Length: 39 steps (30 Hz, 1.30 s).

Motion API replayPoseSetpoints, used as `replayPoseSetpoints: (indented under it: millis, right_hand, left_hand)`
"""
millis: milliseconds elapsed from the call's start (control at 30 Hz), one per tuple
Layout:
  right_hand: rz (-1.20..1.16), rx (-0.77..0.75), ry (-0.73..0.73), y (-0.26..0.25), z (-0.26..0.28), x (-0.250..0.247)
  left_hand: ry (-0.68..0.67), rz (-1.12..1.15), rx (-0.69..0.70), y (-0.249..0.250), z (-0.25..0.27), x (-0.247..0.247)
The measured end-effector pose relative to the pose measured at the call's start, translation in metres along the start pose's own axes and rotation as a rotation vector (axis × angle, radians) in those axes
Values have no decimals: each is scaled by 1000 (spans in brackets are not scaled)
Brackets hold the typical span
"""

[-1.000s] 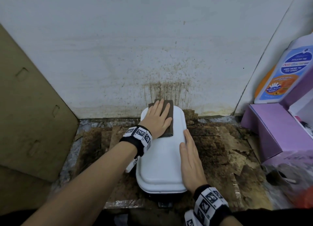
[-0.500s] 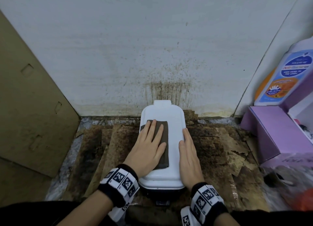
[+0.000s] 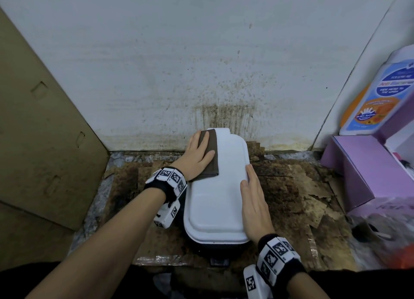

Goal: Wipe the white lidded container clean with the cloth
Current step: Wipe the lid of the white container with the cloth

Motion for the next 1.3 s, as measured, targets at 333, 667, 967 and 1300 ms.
replayPoseSetpoints:
  millis: [333,667,967,1300]
  right_hand:
    - [16,-8,11,-1,1,-1]
    - [29,-12,24,0,1,-2]
    - [32,-23,20,-3,3,-2]
    - [24,-14,4,0,1,-1]
  left_hand:
    - [36,66,14,13,65,10]
    - [110,-87,108,33,146,20]
    - [237,-474,419,50,159,-3]
    - [130,-529,566,43,154,13]
Point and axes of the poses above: each hand's wrist, its own z-axis away from the middle knuckle, its own x-axis out of the palm, y = z × x, the point moved 10 cm from there along -z, towards the middle knuckle, and after that the axes turned 13 degrees about y, right-handed, at the moved point
